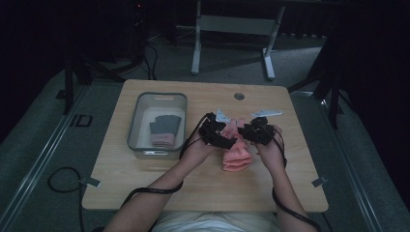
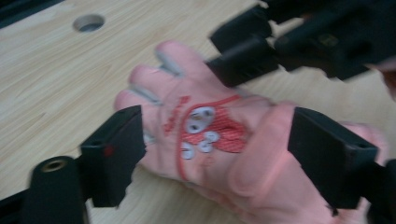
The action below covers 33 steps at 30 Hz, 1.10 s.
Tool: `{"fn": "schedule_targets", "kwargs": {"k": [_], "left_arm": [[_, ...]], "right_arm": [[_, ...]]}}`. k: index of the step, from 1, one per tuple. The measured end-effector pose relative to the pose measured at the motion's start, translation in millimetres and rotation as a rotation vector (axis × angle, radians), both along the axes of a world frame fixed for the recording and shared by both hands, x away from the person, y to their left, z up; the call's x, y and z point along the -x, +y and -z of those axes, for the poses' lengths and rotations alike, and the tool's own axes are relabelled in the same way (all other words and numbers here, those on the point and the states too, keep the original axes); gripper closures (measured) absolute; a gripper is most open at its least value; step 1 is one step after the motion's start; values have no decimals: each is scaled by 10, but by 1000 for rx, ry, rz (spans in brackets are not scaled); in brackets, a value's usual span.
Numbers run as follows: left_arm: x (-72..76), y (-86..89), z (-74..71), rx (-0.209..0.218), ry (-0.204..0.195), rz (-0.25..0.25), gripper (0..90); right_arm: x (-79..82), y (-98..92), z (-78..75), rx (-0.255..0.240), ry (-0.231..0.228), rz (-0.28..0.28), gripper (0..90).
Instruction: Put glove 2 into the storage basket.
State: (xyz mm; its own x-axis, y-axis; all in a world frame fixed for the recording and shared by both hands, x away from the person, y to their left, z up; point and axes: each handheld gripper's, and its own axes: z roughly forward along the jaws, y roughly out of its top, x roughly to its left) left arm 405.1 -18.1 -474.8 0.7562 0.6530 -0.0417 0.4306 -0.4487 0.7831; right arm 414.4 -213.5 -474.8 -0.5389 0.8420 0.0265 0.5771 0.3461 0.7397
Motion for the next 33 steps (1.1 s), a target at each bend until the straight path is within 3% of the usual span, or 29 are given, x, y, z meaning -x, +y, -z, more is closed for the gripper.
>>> {"fn": "schedule_targets", "kwargs": {"k": [2, 5, 7, 10, 15, 19, 23, 26, 33], "left_arm": [[-54, 12, 40, 7, 21, -20, 218], [-136, 13, 133, 0, 61, -47, 229], [-195, 13, 228, -31, 114, -70, 231], [-289, 34, 391, -24, 207, -103, 254], [-423, 42, 640, 42, 365, -60, 292], [-501, 59, 731, 120, 442, -14, 406], [-537, 116, 746, 189, 491, 9, 613], [-541, 118, 710, 187, 492, 20, 733], [-478, 59, 523, 169, 441, 41, 787]], "right_arm": [[-35, 4, 79, 24, 36, 5, 591], [-77, -67, 164, 10, 88, 17, 561], [-103, -108, 202, 1, 120, 22, 548], [-118, -95, 264, 34, 149, 14, 551], [-164, -64, 345, 61, 189, 4, 572], [-164, -67, 400, 28, 205, -9, 642], [-146, -71, 399, 10, 194, -22, 711], [-127, -59, 373, 3, 182, -18, 741], [-63, -87, 247, -9, 141, -17, 771]]}}
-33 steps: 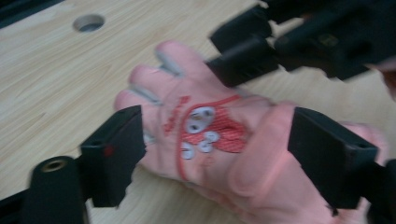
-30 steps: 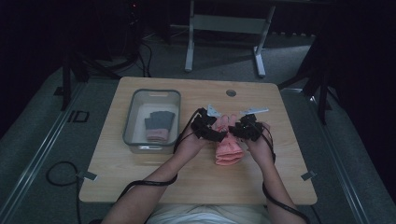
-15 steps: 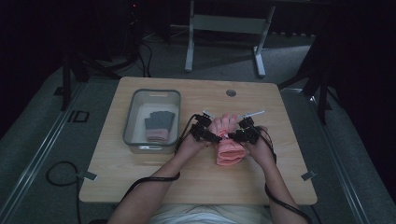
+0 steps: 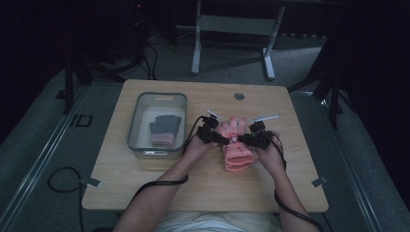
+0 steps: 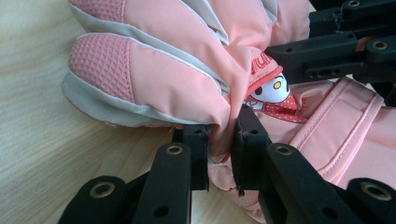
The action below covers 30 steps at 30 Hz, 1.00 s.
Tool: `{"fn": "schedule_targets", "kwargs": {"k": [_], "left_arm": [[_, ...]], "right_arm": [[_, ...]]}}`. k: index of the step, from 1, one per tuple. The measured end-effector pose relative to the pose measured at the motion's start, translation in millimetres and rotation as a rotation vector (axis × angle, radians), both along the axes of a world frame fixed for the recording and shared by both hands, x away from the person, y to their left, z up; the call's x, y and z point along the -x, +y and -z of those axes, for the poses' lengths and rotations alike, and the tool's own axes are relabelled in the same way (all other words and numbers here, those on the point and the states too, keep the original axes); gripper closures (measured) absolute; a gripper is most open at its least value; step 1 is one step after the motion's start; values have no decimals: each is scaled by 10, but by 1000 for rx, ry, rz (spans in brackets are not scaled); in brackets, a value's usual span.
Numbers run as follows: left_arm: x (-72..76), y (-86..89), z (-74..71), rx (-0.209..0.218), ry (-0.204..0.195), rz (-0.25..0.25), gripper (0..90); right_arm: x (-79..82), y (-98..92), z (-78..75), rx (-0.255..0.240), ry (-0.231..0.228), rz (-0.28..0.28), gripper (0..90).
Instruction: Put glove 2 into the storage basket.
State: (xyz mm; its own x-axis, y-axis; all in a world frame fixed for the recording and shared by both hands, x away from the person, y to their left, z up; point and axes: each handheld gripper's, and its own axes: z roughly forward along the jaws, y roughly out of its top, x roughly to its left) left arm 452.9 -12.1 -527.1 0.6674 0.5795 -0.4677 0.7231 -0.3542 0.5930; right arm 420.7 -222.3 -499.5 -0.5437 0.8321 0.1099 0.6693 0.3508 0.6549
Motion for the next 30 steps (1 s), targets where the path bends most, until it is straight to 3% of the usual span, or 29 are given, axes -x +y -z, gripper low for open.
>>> {"fn": "schedule_targets", "kwargs": {"k": [13, 30], "left_arm": [[143, 38, -508, -23, -111, 50, 802], [140, 354, -918, 17, -186, 55, 802]], "right_arm": [[132, -17, -357, -39, -80, -25, 772], [122, 189, -763, -81, -156, -62, 773]]}}
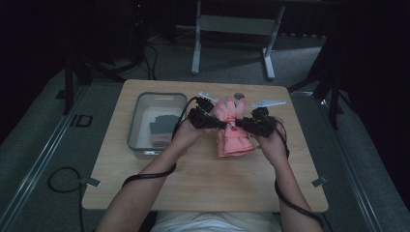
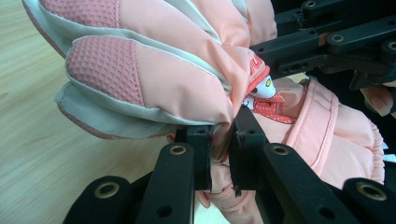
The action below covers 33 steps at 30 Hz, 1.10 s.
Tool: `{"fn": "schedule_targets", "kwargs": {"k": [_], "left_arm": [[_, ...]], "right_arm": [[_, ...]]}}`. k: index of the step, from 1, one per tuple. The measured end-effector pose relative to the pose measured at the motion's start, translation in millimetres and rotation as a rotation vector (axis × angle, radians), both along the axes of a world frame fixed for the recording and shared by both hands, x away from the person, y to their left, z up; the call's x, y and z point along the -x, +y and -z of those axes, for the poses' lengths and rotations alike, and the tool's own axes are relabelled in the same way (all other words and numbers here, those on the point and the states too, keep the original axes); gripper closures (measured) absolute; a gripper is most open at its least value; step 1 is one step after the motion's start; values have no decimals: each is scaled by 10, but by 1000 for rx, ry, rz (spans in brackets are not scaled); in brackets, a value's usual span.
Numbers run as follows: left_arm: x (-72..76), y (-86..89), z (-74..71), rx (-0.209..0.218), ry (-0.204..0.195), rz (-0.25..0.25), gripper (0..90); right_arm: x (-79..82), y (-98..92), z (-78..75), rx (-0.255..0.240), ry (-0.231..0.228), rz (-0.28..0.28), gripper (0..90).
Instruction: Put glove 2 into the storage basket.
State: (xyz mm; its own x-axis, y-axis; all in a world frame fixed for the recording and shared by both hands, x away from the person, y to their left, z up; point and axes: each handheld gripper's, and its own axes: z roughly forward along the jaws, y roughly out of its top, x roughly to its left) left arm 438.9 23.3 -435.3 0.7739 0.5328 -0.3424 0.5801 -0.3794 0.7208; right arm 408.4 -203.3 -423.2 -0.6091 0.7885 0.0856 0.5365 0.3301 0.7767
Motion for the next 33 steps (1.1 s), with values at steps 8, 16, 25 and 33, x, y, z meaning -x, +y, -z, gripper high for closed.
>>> {"fn": "schedule_targets", "kwargs": {"k": [8, 16, 25, 33], "left_arm": [[1, 185, -207, -17, -34, -26, 801], [9, 438, -384, -21, -64, -58, 801], [51, 729, -522, -33, -81, -102, 801], [123, 1003, -668, -38, -105, -147, 801]], "right_arm": [[-53, 188, -173, -7, -32, -24, 772], [-124, 410, -333, -17, -57, -63, 772], [-184, 696, -441, -29, -73, -104, 772], [-218, 964, -579, -34, -95, -149, 772]]}}
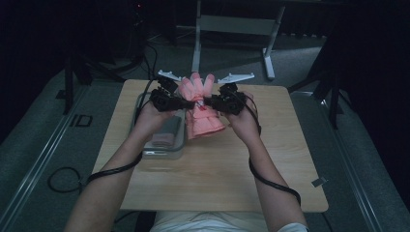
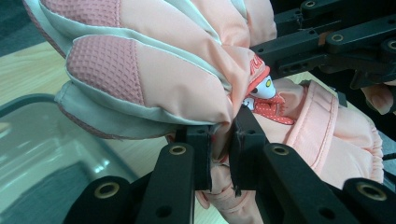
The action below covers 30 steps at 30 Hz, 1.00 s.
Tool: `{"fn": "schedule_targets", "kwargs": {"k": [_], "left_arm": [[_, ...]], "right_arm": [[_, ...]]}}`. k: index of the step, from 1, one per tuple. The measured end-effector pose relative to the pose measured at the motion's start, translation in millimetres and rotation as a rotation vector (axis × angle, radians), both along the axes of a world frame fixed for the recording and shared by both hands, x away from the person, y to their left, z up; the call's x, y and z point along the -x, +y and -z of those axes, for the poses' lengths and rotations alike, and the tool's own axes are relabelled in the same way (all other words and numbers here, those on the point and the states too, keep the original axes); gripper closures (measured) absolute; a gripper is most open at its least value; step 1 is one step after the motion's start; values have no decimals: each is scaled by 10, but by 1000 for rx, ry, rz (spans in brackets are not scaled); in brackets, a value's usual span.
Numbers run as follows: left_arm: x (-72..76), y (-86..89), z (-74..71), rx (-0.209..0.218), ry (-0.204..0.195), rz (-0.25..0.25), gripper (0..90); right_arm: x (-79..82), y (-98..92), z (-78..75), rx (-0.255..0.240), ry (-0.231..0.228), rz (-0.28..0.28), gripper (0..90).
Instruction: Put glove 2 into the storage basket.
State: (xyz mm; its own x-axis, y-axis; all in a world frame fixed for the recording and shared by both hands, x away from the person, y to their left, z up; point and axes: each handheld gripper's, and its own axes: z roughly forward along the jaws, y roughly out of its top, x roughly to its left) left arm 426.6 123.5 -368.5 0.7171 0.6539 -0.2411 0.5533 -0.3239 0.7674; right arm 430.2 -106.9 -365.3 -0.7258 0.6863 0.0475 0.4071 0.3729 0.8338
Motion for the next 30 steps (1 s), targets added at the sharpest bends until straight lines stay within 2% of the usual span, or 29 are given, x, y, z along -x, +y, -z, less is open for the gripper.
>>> {"fn": "schedule_targets", "kwargs": {"k": [6, 16, 23, 29, 30], "left_arm": [[51, 215, -32, -4, -1, -35, 801], [102, 615, 32, -6, 23, -96, 801], [107, 868, 177, 15, 56, -134, 801], [71, 987, 384, 52, 72, -144, 801], [71, 987, 384, 52, 72, -144, 801]], "right_arm": [[-37, 216, -48, 5, 0, -41, 772], [-124, 644, -27, 38, 19, -107, 771], [-195, 945, 44, 86, 40, -150, 771], [-257, 1094, 166, 117, 64, -157, 771], [-257, 1094, 166, 117, 64, -157, 771]]}}
